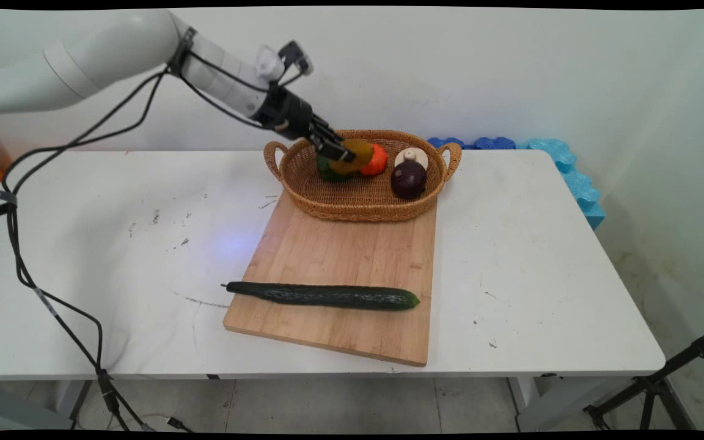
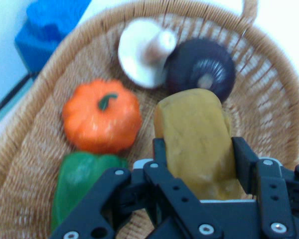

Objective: Place the picked object on the cutting board

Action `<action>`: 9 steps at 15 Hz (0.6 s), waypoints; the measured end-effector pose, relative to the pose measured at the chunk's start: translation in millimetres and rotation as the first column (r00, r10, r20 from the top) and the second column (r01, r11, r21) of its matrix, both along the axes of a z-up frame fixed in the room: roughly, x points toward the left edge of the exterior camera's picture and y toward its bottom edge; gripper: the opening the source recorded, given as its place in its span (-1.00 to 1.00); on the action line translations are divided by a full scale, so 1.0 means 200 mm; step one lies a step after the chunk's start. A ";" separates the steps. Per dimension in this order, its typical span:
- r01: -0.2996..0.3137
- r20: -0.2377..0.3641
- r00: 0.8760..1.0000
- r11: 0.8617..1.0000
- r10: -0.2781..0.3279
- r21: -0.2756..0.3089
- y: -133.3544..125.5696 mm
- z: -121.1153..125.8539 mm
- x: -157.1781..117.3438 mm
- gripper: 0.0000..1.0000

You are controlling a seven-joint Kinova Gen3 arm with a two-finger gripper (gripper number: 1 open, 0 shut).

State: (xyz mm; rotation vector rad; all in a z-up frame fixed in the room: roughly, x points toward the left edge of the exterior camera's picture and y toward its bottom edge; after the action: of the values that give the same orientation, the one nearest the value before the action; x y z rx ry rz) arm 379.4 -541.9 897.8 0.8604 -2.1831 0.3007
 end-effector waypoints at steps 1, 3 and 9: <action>0.002 -0.012 1.000 1.000 -0.002 -0.004 0.02 0.05 -0.01 -1.00; 0.011 -0.028 1.000 1.000 -0.011 -0.007 0.06 0.13 -0.03 -1.00; 0.102 -0.060 0.993 0.995 -0.102 -0.006 0.27 0.28 -0.17 -1.00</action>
State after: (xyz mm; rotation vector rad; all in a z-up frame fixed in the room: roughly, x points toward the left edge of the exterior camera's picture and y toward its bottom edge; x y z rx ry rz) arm 346.3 -487.5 953.2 0.7443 -2.1620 0.2246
